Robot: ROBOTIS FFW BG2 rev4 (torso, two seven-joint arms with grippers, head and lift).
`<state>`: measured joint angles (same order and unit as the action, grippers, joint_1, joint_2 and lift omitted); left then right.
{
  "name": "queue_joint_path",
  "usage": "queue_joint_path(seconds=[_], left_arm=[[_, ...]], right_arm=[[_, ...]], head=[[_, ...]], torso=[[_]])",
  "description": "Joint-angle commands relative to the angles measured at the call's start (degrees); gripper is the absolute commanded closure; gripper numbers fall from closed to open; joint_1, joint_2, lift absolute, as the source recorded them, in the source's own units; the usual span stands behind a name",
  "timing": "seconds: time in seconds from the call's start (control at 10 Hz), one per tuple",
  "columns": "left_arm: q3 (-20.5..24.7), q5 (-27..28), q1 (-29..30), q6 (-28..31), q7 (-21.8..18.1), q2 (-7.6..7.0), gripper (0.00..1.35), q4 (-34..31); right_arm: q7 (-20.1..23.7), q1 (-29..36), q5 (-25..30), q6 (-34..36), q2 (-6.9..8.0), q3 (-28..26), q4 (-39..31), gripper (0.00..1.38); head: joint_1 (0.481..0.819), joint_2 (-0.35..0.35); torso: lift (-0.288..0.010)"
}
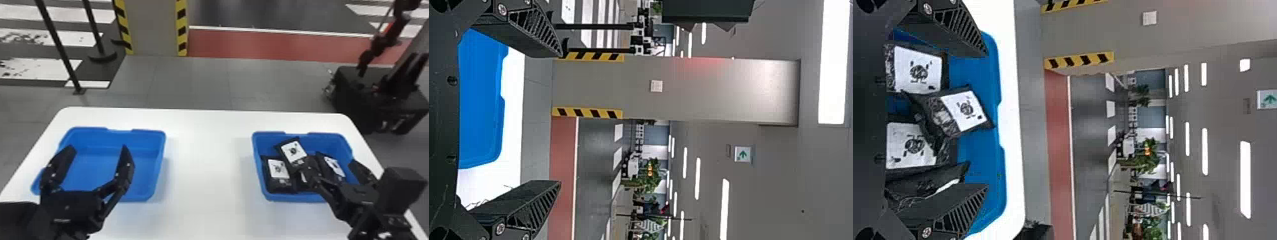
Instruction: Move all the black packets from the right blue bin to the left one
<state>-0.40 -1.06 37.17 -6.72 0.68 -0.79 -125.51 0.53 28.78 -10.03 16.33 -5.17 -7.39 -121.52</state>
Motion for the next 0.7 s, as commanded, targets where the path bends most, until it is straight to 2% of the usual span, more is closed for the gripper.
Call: queue_joint_path(seconds=[0.0, 0.2, 0.6], left_arm=[[0.1, -0.3, 0.2, 0.0, 0.0, 0.0, 0.12, 0.0], [0.1, -0.5, 0.1, -0.3, 0.0, 0.0, 0.12, 0.3], [0.1, -0.8, 0.2, -0.6, 0.0, 0.0, 0.12, 0.4]], right_arm=[[0.1, -3.7, -1.0, 2.5, -0.81, -0.3, 4.2, 0.1], [1.4, -8.5, -1.0, 8.3, -1.69, -0.3, 7.0, 0.1], [2.0, -15.4, -1.1, 18.0, -2.31, -0.3, 12.0, 0.1]], head=[[0.695, -0.085], [0.695, -0.095], [0.695, -0.095]], torso=[[-0.11], [-0.11], [-0.11]])
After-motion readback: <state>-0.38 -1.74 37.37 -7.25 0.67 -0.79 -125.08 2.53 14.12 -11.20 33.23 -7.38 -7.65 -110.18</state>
